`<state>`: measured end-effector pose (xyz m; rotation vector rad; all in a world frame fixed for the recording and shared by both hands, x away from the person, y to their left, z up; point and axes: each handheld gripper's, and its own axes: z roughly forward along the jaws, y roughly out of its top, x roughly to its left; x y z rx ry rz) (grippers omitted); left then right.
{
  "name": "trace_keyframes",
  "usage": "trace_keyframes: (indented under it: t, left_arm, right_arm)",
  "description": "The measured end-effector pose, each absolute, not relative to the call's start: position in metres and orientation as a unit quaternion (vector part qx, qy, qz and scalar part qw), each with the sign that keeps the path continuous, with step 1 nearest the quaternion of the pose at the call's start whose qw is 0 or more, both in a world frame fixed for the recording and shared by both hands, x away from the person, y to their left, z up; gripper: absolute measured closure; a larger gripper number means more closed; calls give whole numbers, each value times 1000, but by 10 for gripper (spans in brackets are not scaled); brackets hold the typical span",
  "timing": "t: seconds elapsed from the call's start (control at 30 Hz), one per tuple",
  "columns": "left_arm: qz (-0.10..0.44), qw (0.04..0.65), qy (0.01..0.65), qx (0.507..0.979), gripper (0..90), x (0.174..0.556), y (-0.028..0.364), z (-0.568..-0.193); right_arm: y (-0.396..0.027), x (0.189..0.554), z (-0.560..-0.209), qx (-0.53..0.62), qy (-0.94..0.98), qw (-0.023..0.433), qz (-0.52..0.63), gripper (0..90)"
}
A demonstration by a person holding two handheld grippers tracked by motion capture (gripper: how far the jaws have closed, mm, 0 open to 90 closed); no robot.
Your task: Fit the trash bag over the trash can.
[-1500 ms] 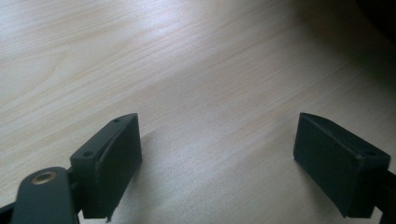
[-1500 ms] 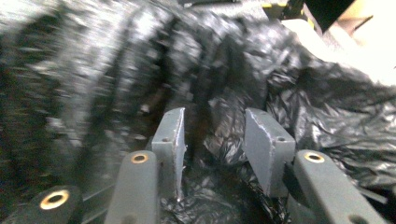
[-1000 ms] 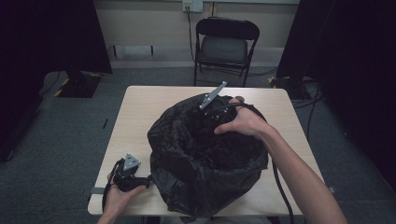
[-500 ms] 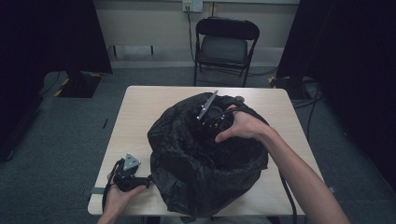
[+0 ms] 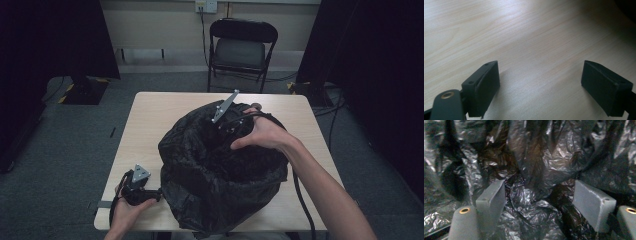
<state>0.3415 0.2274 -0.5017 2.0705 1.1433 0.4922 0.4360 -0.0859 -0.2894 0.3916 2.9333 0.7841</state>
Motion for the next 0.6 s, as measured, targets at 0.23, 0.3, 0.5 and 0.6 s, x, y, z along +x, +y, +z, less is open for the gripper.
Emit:
trace_keyframes:
  t: [0.23, 0.3, 0.5, 0.6]
  left_arm:
    - [191, 355, 442, 801, 147, 342, 227, -502]
    - [191, 355, 442, 801, 147, 342, 227, -502]
    - [191, 355, 442, 801, 147, 342, 227, -502]
    - [191, 355, 442, 801, 147, 342, 227, -502]
  right_arm:
    - [-89, 430, -279, 134, 946, 38, 292, 292]
    - [-91, 429, -274, 140, 938, 51, 312, 302]
    - [-96, 430, -264, 158, 927, 48, 336, 310]
    - [-98, 430, -258, 170, 920, 58, 350, 267]
